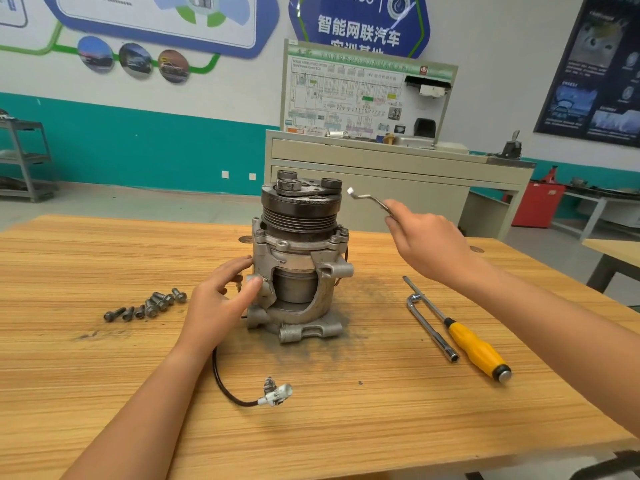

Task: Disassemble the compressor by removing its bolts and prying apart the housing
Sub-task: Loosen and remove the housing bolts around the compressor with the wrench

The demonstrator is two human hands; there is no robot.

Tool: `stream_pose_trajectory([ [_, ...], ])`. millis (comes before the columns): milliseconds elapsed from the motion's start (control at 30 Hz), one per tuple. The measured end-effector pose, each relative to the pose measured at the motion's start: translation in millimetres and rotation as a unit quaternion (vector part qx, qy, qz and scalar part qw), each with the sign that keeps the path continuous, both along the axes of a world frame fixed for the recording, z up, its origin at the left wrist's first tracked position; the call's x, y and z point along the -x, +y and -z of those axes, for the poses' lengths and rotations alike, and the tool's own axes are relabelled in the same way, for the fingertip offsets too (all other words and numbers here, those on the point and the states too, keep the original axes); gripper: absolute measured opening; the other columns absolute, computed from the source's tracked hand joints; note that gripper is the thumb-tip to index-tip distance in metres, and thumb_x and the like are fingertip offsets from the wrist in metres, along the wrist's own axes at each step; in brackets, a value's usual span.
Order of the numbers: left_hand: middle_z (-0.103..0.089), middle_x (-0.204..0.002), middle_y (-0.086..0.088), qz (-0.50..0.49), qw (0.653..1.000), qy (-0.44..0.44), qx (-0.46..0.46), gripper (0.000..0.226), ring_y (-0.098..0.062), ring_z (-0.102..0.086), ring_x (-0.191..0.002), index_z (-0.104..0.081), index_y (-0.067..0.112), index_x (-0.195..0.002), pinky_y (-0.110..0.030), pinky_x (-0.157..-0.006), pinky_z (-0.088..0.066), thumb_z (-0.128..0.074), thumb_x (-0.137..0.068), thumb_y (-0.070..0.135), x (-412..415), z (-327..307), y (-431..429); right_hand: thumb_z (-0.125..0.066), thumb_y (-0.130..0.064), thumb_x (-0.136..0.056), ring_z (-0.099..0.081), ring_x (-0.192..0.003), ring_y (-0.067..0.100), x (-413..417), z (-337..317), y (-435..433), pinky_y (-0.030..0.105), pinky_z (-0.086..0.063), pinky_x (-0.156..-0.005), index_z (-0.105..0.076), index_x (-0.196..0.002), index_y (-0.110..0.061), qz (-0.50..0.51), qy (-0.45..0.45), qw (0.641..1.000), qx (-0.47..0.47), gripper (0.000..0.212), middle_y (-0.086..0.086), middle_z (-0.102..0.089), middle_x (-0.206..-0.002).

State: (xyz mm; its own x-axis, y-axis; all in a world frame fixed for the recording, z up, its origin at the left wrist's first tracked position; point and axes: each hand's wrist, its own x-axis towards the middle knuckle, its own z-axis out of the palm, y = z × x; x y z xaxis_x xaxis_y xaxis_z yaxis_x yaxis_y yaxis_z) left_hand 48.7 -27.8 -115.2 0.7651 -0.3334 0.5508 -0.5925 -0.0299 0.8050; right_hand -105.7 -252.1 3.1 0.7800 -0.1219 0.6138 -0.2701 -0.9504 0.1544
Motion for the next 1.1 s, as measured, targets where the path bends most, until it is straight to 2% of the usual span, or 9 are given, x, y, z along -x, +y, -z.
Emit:
stream_pose_trajectory([
  [133, -0.049, -0.113, 0.035, -0.012, 1.0, -0.015, -0.012, 0.03, 0.007, -0.053, -0.1, -0.06, 0.034, -0.114, -0.011, -0.078, -0.036, -0.064, -0.086, 0.025, -2.1, 2.7, -0.6, -0.033, -0.018, -0.098, -0.053, -0.061, 0.019, 9.2, 2.8, 7.9, 0.028, -0.041, -0.049, -0.045, -0.122, -0.016, 0.065, 0.094, 0.993, 0.036, 0.027, 0.0, -0.05, -0.066],
  [233, -0.051, -0.111, 0.033, -0.015, 1.0, -0.011, -0.013, 0.028, 0.005, -0.053, -0.1, -0.062, 0.032, -0.113, -0.013, -0.078, -0.037, -0.065, -0.085, 0.026, -3.5, 4.2, -0.6, -0.036, -0.011, -0.095, -0.05, -0.057, 0.017, 10.6, 2.3, 17.4, 0.028, -0.041, -0.047, -0.043, -0.123, -0.017, 0.084, 0.124, 0.988, 0.046, 0.029, -0.002, -0.044, -0.06],
  [333, -0.052, -0.108, 0.031, -0.025, 0.999, -0.013, -0.02, 0.027, 0.005, -0.053, -0.099, -0.064, 0.028, -0.112, -0.009, -0.077, -0.037, -0.065, -0.085, 0.027, -2.2, 4.0, -0.1, -0.04, -0.003, -0.091, -0.039, -0.048, 0.013, 7.7, -4.7, 26.9, 0.025, -0.03, -0.039, -0.042, -0.119, -0.015, 0.098, 0.141, 0.981, 0.088, 0.031, -0.001, -0.038, -0.057],
  [467, -0.056, -0.113, 0.017, -0.054, 0.996, -0.057, -0.046, 0.03, 0.0, -0.051, -0.102, -0.063, 0.022, -0.115, -0.001, -0.079, -0.033, -0.065, -0.085, 0.024, 2.3, 2.9, 0.6, -0.041, 0.002, -0.088, -0.029, -0.047, 0.012, 5.2, -14.8, 35.4, 0.025, -0.02, -0.039, -0.045, -0.112, -0.013, 0.123, 0.157, 0.972, 0.125, 0.029, -0.001, -0.033, -0.058],
  [633, -0.048, -0.124, 0.019, -0.04, 0.993, -0.069, -0.081, 0.049, -0.001, -0.041, -0.117, -0.051, 0.027, -0.129, -0.021, -0.092, -0.031, -0.066, -0.083, 0.031, 5.3, 2.5, 0.7, -0.039, 0.0, -0.087, -0.03, -0.047, 0.012, 4.7, -23.4, 33.2, 0.024, -0.02, -0.039, -0.047, -0.113, -0.015, 0.131, 0.182, 0.964, 0.141, 0.031, -0.002, -0.034, -0.059],
  [733, -0.045, -0.124, 0.021, -0.041, 0.993, -0.071, -0.09, 0.051, -0.002, -0.039, -0.12, -0.049, 0.028, -0.131, -0.022, -0.094, -0.03, -0.065, -0.083, 0.033, 3.8, 3.3, 0.6, -0.04, -0.001, -0.087, -0.029, -0.047, 0.012, 3.6, -26.4, 34.8, 0.025, -0.02, -0.039, -0.049, -0.111, -0.015, 0.129, 0.197, 0.959, 0.154, 0.03, -0.002, -0.033, -0.059],
  [800, -0.045, -0.125, 0.021, -0.038, 0.993, -0.065, -0.094, 0.051, 0.0, -0.039, -0.12, -0.047, 0.029, -0.133, -0.019, -0.093, -0.03, -0.063, -0.084, 0.034, 4.3, 4.1, 0.6, -0.041, -0.002, -0.088, -0.029, -0.047, 0.012, 2.8, -26.7, 36.6, 0.024, -0.02, -0.039, -0.05, -0.11, -0.016, 0.13, 0.202, 0.958, 0.159, 0.028, -0.002, -0.034, -0.059],
  [933, -0.045, -0.119, 0.029, -0.035, 0.994, -0.052, -0.089, 0.05, 0.009, -0.042, -0.112, -0.04, 0.038, -0.13, -0.001, -0.084, -0.031, -0.063, -0.086, 0.032, 7.8, 5.4, 0.8, -0.042, -0.003, -0.088, -0.032, -0.048, 0.012, 5.7, -28.8, 36.0, 0.024, -0.021, -0.038, -0.05, -0.114, -0.018, 0.138, 0.197, 0.96, 0.143, 0.031, -0.002, -0.035, -0.061],
  [1100, -0.046, -0.115, 0.031, -0.041, 0.995, -0.043, -0.085, 0.046, 0.019, -0.042, -0.106, -0.041, 0.038, -0.125, -0.004, -0.08, -0.035, -0.063, -0.086, 0.03, 8.3, 4.5, -1.1, -0.043, 0.001, -0.087, -0.027, -0.048, 0.013, 6.1, -32.7, 41.7, 0.025, -0.021, -0.04, -0.049, -0.109, -0.013, 0.128, 0.219, 0.956, 0.151, 0.026, -0.001, -0.032, -0.06],
])
